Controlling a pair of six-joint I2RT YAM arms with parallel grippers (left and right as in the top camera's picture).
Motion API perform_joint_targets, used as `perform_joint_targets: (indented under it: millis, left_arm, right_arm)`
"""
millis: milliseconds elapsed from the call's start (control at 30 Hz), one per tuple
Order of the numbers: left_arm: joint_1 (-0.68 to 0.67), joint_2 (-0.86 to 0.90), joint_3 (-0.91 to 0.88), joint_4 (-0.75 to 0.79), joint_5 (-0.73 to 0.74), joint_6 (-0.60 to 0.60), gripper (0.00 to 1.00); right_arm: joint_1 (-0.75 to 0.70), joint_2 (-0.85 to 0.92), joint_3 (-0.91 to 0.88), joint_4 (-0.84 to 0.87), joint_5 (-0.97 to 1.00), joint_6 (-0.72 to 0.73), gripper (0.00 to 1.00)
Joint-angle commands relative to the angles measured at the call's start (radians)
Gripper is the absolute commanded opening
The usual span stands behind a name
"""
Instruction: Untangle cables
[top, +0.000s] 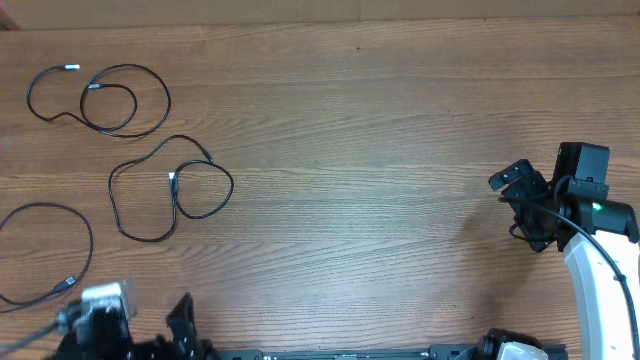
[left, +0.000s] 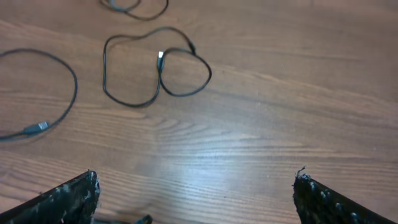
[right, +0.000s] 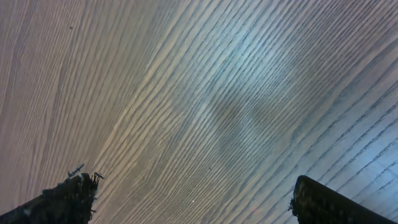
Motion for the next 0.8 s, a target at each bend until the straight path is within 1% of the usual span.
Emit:
perform_joint_targets:
  millis: [0, 200, 267, 467, 533, 767]
  left_arm:
    - [-0.001, -0.136, 0.01, 0.001, -0.014, 0.019, 1.0]
    - [0.0, -0.318, 0.01, 0.0, -0.014, 0.019, 1.0]
    - [0.0, -0.352, 0.01, -0.008, -0.014, 0.019, 0.99]
    - [0.0, -0.444, 0.01, -0.1, -0.01, 0.012, 1.0]
    - [-0.001, -0.47, 0.014, -0.109, -0.01, 0.011, 0.99]
    - [-0.001, -0.47, 0.021, -0.111, -0.014, 0.012, 1.0]
  right_arm:
    - [-0.006, -0.002, -0.005, 0.004, 0.002, 0.003, 1.0]
    - [-0.006, -0.002, -0.005, 0.004, 0.002, 0.003, 1.0]
    - [-0.006, -0.002, -0.005, 0.004, 0.002, 0.003, 1.0]
    - [-0.006, -0.002, -0.005, 0.004, 0.002, 0.003, 1.0]
    - [-0.006, -0.002, -0.005, 0.004, 0.002, 0.003, 1.0]
    - [-0.006, -0.002, -0.005, 0.004, 0.002, 0.003, 1.0]
